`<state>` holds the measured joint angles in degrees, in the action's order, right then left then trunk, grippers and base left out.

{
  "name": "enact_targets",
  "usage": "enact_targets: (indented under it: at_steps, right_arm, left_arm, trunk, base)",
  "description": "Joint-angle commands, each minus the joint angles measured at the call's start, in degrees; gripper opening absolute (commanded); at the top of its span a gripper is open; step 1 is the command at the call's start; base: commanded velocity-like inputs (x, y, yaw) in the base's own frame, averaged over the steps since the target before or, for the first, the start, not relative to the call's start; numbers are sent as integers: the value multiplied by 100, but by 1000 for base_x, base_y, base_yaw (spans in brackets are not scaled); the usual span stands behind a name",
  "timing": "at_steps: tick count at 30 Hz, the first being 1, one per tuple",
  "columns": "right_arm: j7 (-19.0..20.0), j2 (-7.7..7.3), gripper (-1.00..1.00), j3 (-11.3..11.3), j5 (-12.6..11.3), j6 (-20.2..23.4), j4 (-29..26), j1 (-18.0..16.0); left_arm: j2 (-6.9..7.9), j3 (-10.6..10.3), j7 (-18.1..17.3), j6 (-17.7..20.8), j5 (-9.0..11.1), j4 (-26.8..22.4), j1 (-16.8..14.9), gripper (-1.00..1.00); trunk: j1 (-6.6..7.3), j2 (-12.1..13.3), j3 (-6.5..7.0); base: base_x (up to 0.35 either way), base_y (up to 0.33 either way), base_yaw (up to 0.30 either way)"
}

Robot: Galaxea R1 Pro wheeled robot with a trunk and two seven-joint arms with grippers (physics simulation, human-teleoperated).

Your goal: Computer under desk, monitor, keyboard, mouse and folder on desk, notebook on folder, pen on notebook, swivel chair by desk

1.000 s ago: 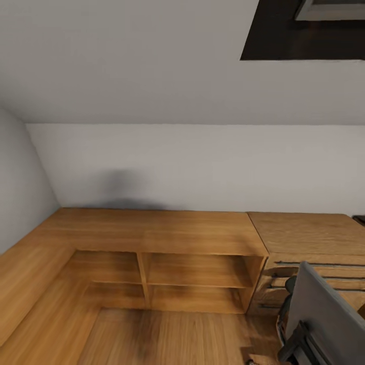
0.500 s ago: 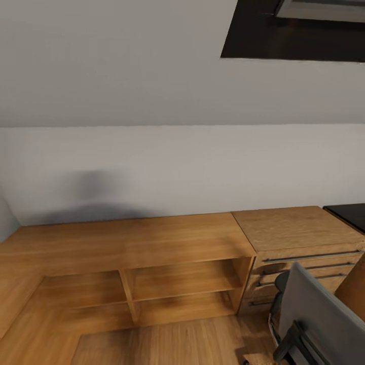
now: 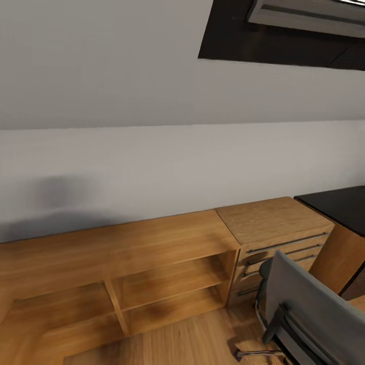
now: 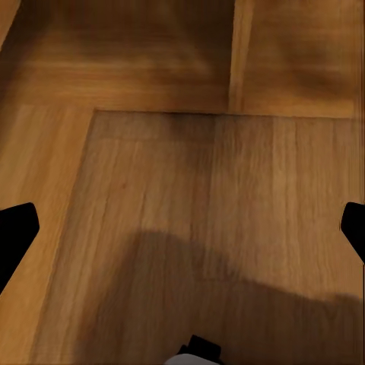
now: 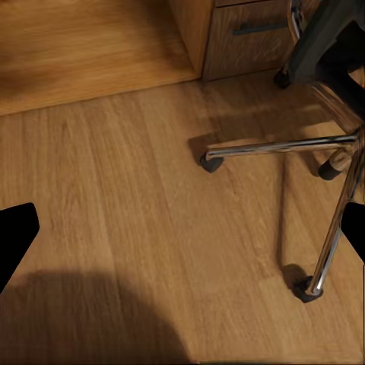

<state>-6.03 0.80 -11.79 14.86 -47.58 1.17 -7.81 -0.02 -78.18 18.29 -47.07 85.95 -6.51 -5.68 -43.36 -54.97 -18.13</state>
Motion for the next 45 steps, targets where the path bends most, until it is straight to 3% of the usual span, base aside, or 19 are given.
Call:
enact_targets:
  at_steps: [1, 11, 17, 24, 35, 45]
  right_arm:
    - [-55, 2, 100, -16, 64, -34, 11, -5]
    - [-41, 18, 100, -10, 84, -701, 7, 190]
    - [-39, 33, 100, -8, 92, -1134, 7, 313]
    - [-39, 48, 100, -7, 96, -1242, 6, 373]
    - [-39, 51, 100, -7, 96, -1242, 6, 409]
    - [-39, 55, 100, 0, 96, -1242, 6, 411]
  left_arm:
    - [2, -49, 52, -13, 9, -8, -3, 100]
    - [0, -54, 24, -79, -35, -5, 133, 100]
    - [12, -50, 18, -636, -266, 26, 319, 100]
    - [26, -57, 13, -1286, -485, 270, 519, 100]
    - [20, -73, 21, -1293, -996, 348, 581, 100]
    - [0, -73, 25, -1293, -1088, 352, 584, 100]
  trunk:
    - [0, -5, -7]
    - [0, -5, -7]
    - [0, -5, -7]
    - [0, -5, -7]
    - [0, -5, -7]
    - [0, -5, -7]
  base:
    - [0, 30, -300]
    - [0, 8, -300]
    - [0, 1, -300]
    - [0, 0, -300]
    - [0, 18, -300]
    - [0, 235, -300]
